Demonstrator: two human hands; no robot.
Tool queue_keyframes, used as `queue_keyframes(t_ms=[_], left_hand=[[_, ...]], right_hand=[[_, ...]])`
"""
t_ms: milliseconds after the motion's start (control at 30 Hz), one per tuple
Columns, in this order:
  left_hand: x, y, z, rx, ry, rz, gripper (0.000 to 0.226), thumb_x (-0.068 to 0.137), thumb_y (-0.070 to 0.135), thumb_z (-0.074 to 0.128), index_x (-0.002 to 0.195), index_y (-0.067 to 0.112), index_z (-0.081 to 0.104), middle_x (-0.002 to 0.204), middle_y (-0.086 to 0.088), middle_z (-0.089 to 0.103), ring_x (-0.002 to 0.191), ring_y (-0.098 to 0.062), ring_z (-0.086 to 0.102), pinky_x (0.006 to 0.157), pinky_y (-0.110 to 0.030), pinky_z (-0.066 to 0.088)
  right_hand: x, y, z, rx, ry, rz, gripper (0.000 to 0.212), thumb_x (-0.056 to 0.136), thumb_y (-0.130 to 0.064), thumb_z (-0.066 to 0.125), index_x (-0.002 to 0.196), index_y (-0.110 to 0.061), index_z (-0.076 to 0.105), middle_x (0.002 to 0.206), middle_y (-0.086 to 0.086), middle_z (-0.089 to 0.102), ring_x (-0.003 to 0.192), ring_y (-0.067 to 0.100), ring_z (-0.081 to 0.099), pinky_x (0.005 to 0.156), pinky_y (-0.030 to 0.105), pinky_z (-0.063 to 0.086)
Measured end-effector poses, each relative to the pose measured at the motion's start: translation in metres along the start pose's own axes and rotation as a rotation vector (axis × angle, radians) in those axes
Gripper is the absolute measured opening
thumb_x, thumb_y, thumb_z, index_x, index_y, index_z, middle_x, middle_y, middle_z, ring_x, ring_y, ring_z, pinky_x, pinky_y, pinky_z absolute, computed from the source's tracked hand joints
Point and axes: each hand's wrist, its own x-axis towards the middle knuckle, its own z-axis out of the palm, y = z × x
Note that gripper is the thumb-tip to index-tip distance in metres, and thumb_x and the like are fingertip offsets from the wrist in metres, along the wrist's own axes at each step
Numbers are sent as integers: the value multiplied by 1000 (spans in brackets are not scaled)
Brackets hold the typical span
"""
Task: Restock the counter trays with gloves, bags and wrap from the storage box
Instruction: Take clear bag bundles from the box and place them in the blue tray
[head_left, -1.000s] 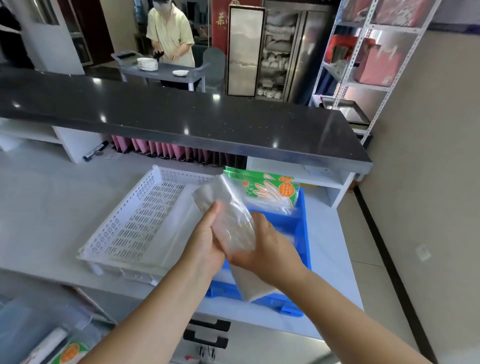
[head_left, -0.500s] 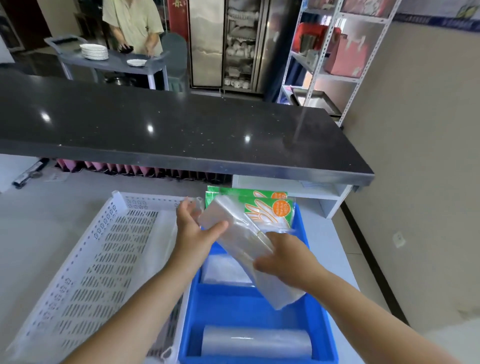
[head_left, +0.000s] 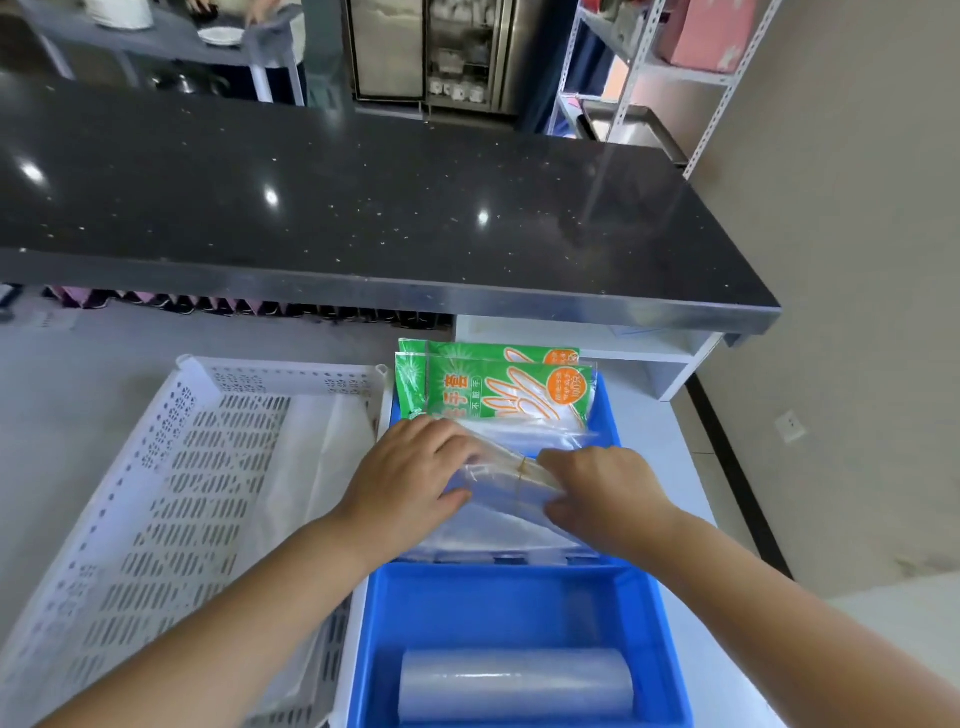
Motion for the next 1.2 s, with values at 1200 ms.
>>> queue_keyframes(t_ms=[1200], left_hand=[[27,40,67,84,-649,-366,38,76,15,57,113,11,53,114,-9,51,107,-30,46,86,-36,38]], right_hand=[[12,77,-21,158,121,82,26,78,-34,57,103,-25,60,87,8,67,76,29,59,60,29,43]])
